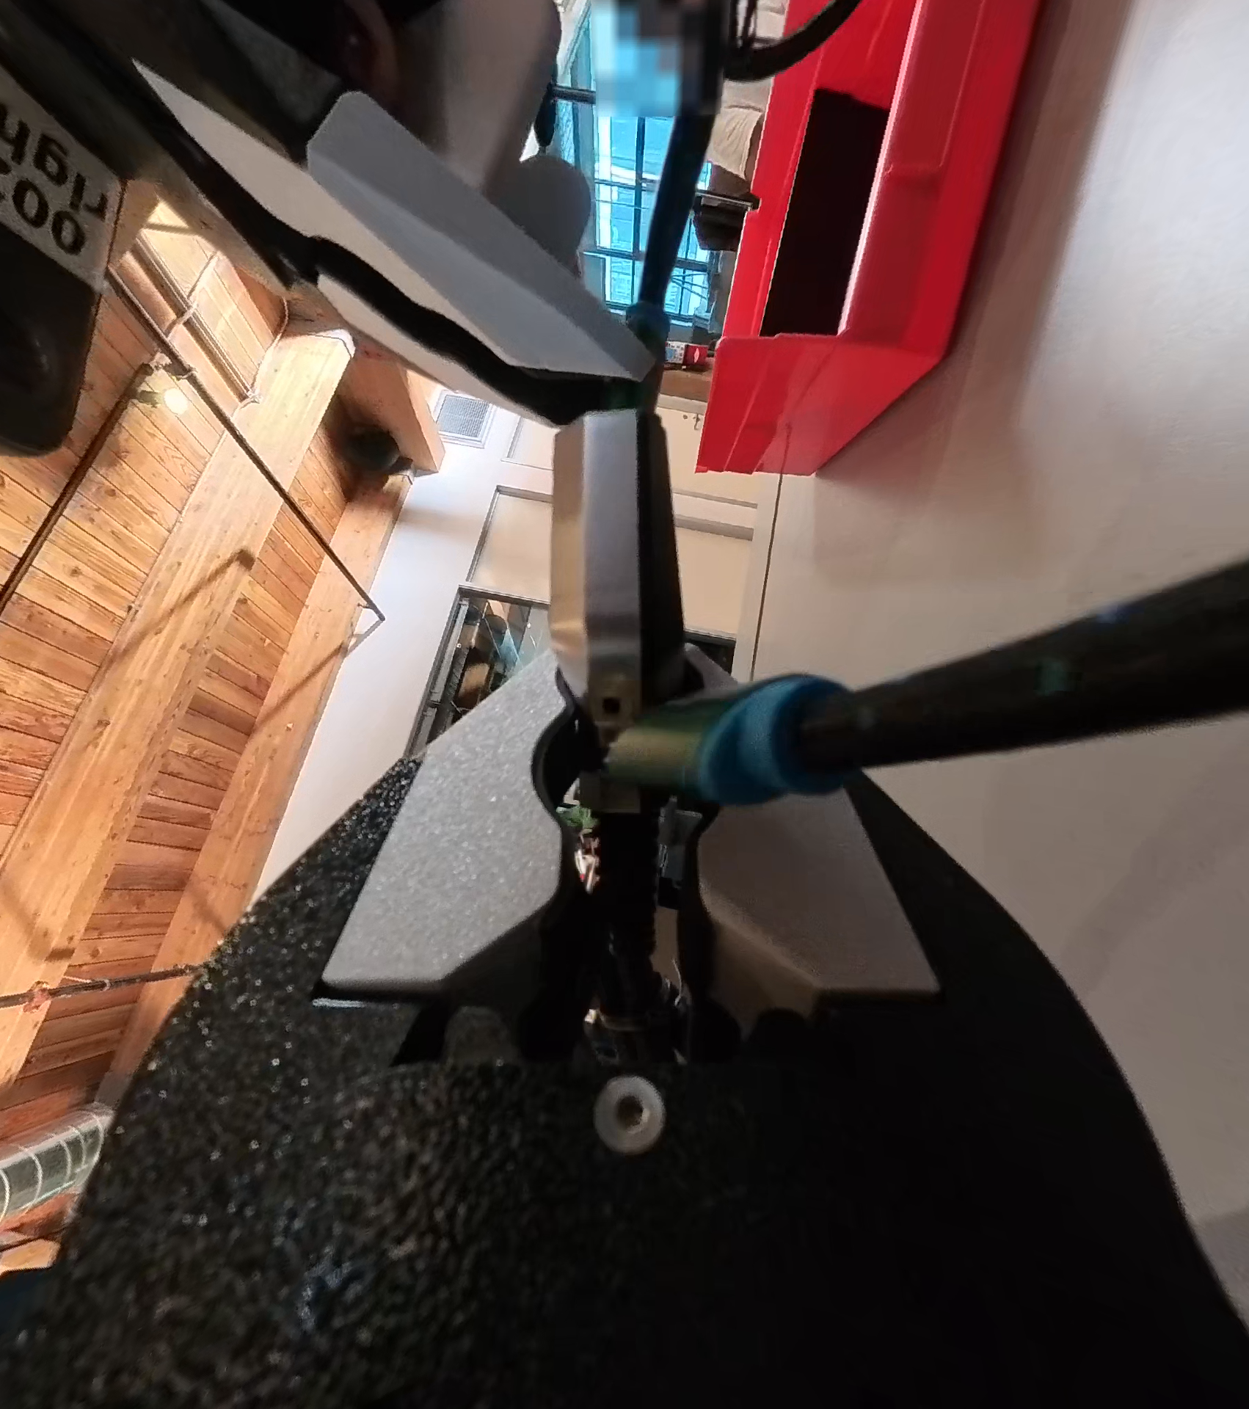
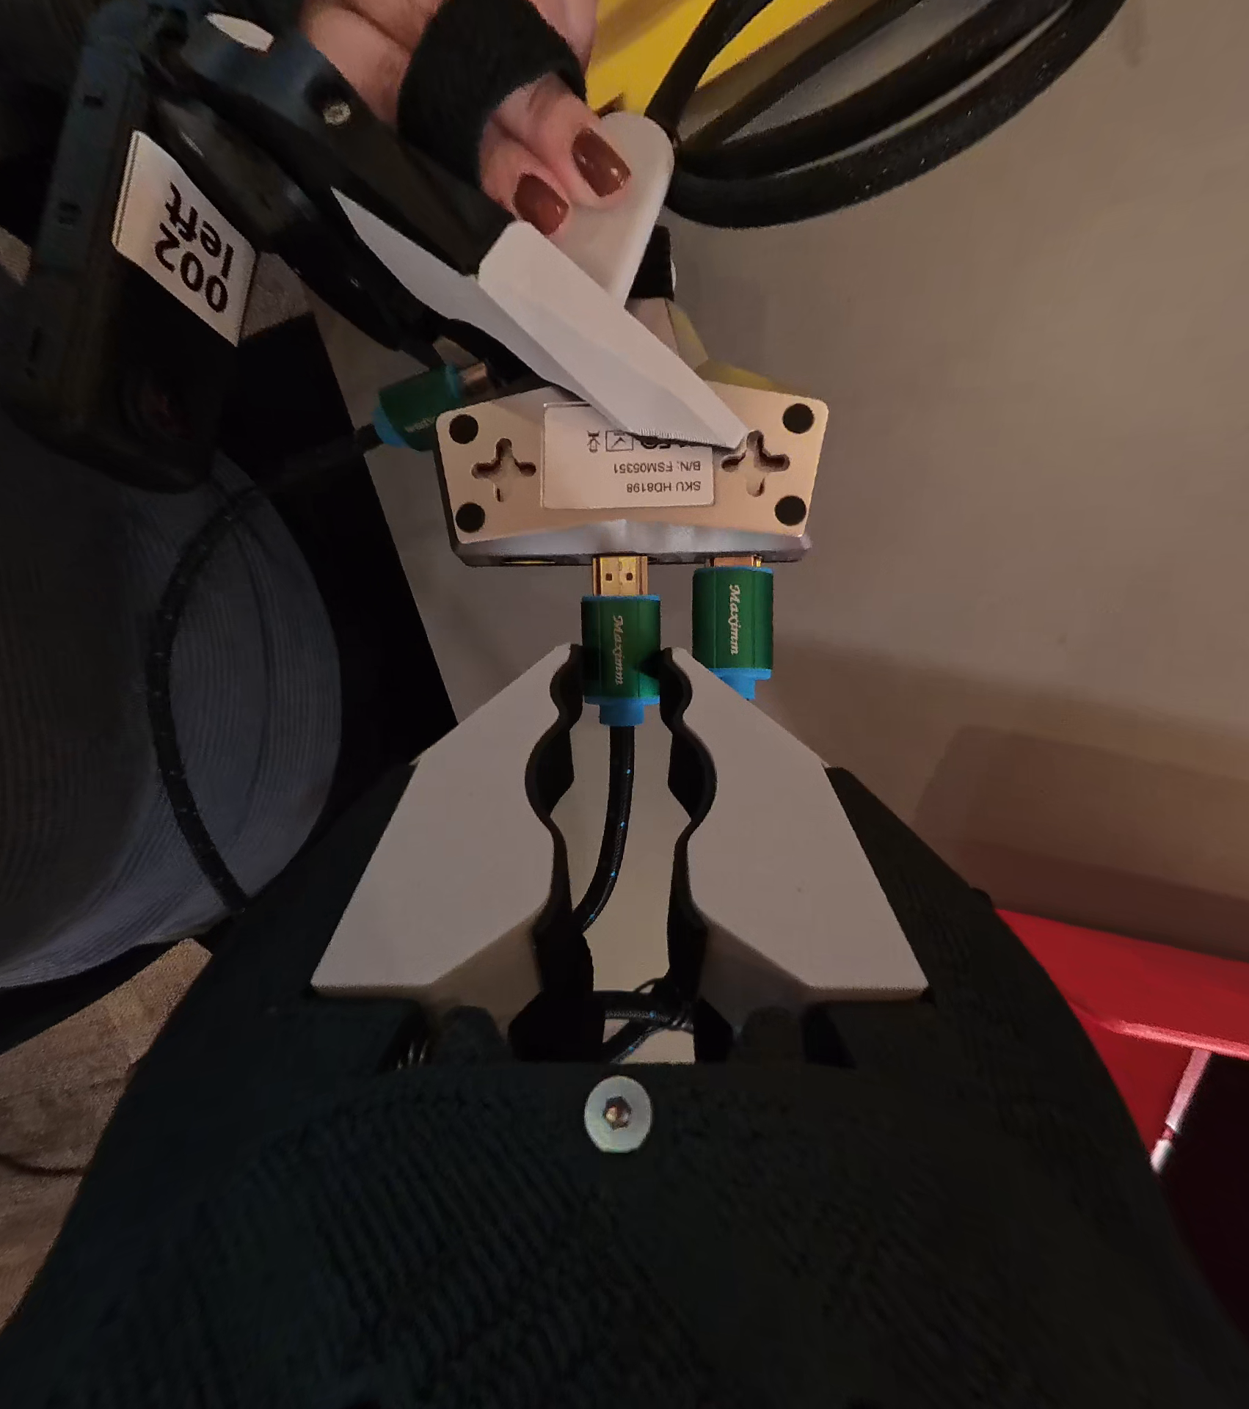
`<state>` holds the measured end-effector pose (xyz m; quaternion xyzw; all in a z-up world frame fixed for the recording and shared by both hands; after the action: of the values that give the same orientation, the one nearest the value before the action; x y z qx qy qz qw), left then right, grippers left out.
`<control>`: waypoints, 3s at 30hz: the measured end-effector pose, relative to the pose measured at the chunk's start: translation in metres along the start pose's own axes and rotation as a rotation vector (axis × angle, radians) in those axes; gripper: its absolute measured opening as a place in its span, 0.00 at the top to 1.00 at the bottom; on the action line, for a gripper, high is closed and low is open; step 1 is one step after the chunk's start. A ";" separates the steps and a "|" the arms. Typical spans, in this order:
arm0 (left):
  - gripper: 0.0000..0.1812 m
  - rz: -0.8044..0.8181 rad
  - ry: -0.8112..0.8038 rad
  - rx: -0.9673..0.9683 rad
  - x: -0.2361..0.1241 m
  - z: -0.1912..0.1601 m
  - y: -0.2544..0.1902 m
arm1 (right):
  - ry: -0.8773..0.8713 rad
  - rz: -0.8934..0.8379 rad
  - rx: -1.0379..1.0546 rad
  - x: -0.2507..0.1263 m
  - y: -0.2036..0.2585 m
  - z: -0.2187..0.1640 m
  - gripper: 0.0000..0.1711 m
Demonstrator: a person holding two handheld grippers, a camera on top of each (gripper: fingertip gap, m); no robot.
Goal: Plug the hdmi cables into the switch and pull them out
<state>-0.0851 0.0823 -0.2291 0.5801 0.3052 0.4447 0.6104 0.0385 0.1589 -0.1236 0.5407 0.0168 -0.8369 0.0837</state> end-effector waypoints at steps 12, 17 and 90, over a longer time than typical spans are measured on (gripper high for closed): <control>0.90 0.006 -0.007 -0.172 0.000 -0.005 0.011 | 0.034 0.014 0.040 -0.002 0.001 0.007 0.89; 0.90 0.020 -0.016 -0.266 -0.001 -0.009 0.017 | -0.032 0.026 0.009 -0.016 0.003 0.014 0.89; 0.90 -0.006 -0.048 0.096 -0.005 0.000 -0.003 | 0.168 0.001 0.066 0.010 0.006 0.009 0.89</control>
<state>-0.0867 0.0783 -0.2332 0.6184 0.3133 0.4134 0.5904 0.0278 0.1504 -0.1288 0.6113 -0.0041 -0.7888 0.0644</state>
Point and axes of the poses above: each gripper's, where its closed fingertips meet, x out along the fingers, z out of its top, y = z × x across the jaws, the point moved 10 cm from there along -x, back along the fingers
